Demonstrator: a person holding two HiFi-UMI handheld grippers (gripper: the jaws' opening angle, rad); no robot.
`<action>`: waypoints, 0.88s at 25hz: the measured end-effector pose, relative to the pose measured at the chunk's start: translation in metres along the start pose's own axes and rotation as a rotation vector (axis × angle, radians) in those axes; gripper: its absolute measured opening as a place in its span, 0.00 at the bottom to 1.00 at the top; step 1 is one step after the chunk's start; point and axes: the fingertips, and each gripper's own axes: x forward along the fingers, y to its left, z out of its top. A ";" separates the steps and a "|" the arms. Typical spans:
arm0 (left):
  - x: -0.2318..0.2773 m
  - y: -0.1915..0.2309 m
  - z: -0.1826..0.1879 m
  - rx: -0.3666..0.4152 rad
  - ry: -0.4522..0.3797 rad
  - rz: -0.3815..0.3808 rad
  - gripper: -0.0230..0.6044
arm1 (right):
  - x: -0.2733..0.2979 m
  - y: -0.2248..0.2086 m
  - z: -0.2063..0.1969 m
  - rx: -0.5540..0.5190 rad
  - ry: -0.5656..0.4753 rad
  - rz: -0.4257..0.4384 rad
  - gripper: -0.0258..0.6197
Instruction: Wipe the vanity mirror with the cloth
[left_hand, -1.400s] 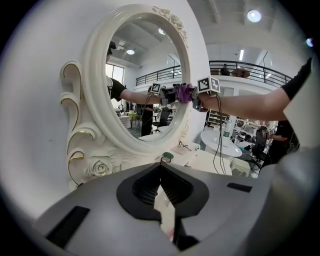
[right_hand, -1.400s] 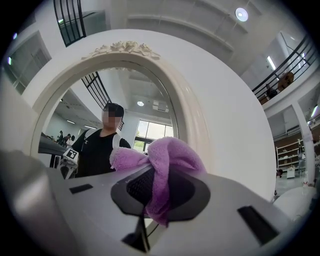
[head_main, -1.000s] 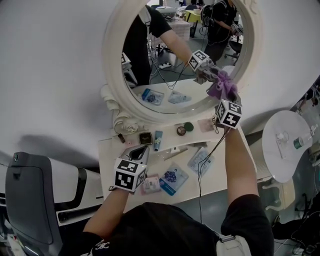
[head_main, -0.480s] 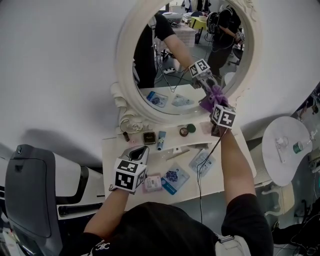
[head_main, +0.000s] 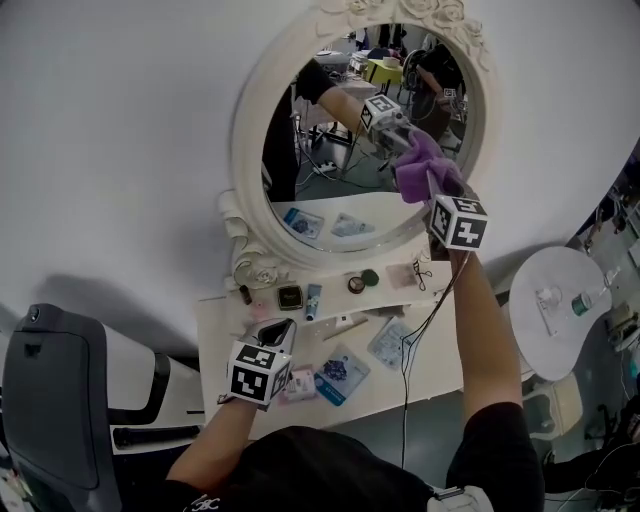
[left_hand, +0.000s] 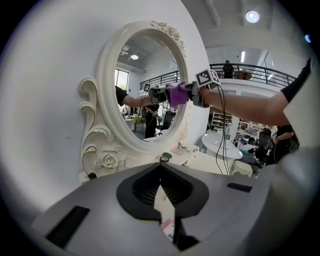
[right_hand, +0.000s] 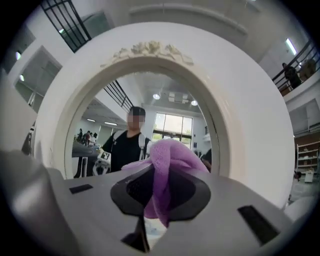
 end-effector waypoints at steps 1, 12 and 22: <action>0.000 0.000 0.000 0.000 -0.001 -0.001 0.05 | -0.003 0.003 0.027 -0.017 -0.056 0.004 0.13; -0.003 0.013 -0.008 -0.034 -0.005 0.020 0.05 | -0.007 0.002 0.257 -0.179 -0.406 -0.092 0.13; -0.009 0.032 -0.023 -0.052 0.019 0.030 0.05 | 0.012 -0.014 0.162 -0.144 -0.402 -0.126 0.13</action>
